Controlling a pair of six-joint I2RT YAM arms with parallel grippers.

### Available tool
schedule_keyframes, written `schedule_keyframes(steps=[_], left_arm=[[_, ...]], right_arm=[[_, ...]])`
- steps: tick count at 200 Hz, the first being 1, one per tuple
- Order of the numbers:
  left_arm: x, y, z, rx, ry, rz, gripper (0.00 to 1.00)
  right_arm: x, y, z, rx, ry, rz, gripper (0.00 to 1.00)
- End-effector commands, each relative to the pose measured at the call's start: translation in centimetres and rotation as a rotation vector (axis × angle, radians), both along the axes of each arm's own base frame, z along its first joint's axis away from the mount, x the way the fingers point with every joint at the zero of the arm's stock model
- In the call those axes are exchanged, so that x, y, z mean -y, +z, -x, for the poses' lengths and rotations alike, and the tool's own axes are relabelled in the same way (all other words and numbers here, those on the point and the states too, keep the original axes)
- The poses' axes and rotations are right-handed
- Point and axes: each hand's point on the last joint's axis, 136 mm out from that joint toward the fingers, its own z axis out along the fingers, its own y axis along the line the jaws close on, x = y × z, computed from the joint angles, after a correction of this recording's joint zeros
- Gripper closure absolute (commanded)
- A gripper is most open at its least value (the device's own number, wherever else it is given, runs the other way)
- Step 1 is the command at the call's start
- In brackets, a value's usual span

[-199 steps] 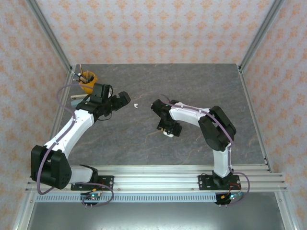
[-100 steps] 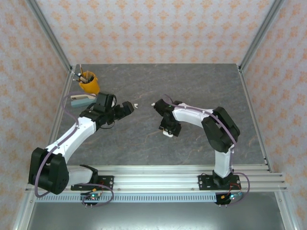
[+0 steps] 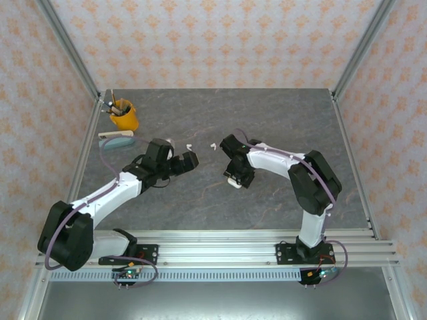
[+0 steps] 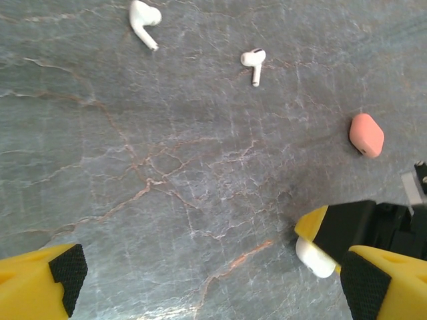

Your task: Insert the wireless bluetooth earbuds into the charging case

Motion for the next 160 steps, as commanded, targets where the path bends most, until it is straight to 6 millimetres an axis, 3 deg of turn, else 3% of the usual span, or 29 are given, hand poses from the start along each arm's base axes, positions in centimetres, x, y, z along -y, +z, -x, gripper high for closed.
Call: schedule_keyframes(steps=[1,83,160], left_arm=[[1.4,-0.1,-0.5,0.059,-0.052,0.029,0.0],[8.4,-1.5,-1.1,0.168,-0.201,0.105,0.04],[11.2,-2.6,-2.2,0.238,-0.159,0.189,0.18]], right_arm=[[-0.4,2.5,-1.8,0.055,-0.06,-0.061,0.51],[-1.4,4.4,-5.1,0.079,-0.179,-0.2,0.52],[-2.5,4.3,-5.5,0.05,-0.23,-0.275,0.52]])
